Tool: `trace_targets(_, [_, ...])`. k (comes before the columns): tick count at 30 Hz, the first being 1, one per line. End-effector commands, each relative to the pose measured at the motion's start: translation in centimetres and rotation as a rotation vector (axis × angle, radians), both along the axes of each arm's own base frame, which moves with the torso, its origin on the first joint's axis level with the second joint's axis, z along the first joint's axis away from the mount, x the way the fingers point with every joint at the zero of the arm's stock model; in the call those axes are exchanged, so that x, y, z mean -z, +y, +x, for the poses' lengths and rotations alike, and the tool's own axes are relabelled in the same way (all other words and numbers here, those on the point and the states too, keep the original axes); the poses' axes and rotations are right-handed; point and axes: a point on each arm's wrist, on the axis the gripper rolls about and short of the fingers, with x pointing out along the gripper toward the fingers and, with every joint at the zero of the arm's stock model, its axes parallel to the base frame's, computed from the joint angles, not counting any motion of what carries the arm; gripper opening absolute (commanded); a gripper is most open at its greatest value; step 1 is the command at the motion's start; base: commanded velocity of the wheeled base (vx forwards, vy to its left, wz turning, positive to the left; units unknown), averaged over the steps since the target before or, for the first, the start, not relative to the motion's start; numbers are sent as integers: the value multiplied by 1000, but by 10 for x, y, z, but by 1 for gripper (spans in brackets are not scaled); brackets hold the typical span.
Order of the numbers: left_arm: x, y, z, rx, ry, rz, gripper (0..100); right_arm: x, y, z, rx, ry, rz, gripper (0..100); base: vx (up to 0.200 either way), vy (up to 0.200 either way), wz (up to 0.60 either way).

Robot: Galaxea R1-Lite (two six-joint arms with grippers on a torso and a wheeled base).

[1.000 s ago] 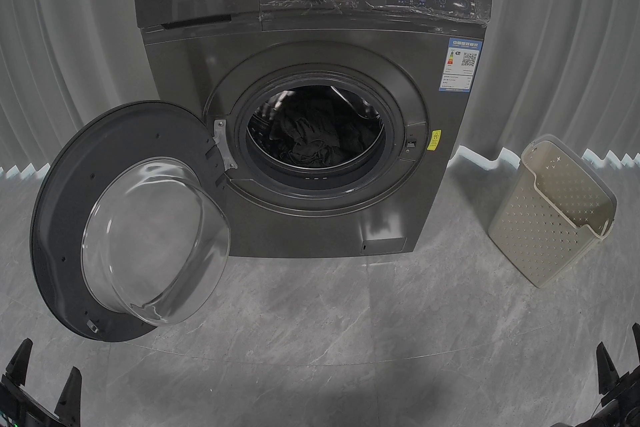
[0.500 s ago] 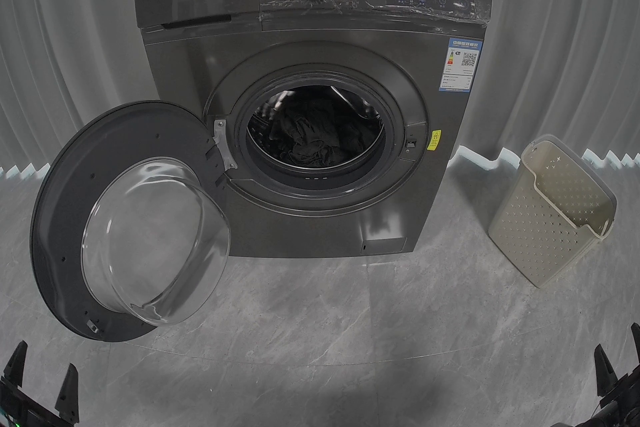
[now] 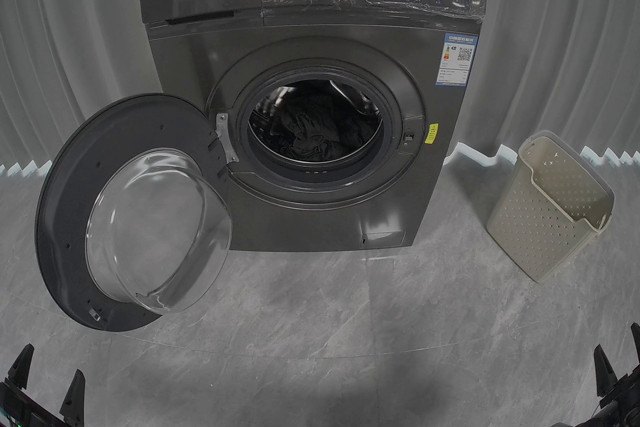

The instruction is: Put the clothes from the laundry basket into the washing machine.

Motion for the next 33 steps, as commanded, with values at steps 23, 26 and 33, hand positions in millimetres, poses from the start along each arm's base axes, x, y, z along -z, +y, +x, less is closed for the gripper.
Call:
trace_targets(23, [5, 0, 0, -3, 6, -8, 100, 4, 0, 0, 0, 1, -2, 100, 0, 139, 0])
trace_targets(26, [5, 0, 0, -2, 6, -8, 100, 4, 0, 0, 0, 1, -1, 100, 0, 0, 0])
trace_targets(33, [5, 0, 0, -2, 6, -8, 100, 4, 0, 0, 0, 1, -1, 100, 0, 143, 0])
